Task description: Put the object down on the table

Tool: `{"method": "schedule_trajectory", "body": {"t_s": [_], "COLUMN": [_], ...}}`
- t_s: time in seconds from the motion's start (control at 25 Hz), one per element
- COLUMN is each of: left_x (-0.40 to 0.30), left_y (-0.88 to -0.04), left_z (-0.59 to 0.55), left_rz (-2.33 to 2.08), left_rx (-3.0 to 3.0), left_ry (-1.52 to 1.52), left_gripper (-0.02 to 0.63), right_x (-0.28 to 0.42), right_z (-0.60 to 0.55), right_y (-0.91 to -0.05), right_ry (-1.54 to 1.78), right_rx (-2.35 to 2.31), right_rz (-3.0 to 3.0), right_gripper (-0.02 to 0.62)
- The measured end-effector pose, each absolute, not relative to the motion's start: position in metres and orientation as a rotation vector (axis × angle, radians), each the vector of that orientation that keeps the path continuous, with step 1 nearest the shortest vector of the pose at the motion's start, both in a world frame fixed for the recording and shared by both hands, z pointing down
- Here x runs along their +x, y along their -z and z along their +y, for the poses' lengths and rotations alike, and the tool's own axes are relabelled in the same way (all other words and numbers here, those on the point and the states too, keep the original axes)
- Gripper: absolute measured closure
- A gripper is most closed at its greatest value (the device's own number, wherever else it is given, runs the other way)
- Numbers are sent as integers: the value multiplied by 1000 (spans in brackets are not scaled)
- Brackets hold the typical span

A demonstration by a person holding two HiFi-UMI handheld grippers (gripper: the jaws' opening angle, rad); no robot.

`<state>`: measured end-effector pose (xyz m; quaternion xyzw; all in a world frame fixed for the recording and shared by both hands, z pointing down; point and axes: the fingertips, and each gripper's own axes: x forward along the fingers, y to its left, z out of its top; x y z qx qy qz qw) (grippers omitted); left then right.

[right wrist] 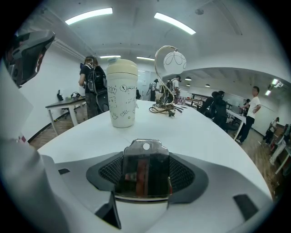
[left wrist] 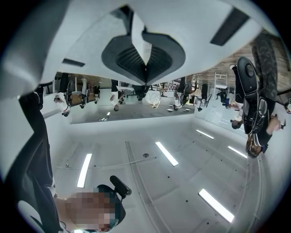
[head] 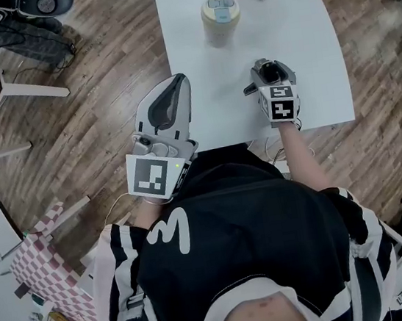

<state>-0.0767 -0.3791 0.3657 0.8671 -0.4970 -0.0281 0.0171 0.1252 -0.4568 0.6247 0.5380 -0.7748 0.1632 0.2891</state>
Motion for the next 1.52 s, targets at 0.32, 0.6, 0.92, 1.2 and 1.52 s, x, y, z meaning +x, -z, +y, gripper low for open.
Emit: {"method": "schedule_trajectory", "body": {"t_s": [0.32, 0.6, 0.92, 1.2, 1.52], "left_x": [-76, -72, -66, -59, -37], "left_y": [-362, -358, -361, -359, -355], "left_z": [-378, -379, -375, -378, -387], "left_rz": [-1541, -1533, -1484, -1456, -1395], "left_rx": [2688, 2704, 2743, 2767, 2808], "left_ry": [107, 116, 79, 77, 97], "left_gripper": [601, 601, 601, 601, 601], "right_x": [123, 123, 121, 117, 117], "right_z": [-457, -458, -455, -456, -450], "right_y": [-624, -624, -618, -588, -483], "right_ry": [-435, -436, -377, -346, -224], "right_rx": [1429, 1425, 1422, 1470, 1603], "right_rz": [-2057, -2051, -2074, -2156, -2365], "right_gripper": [307, 306, 305, 305, 307]}}
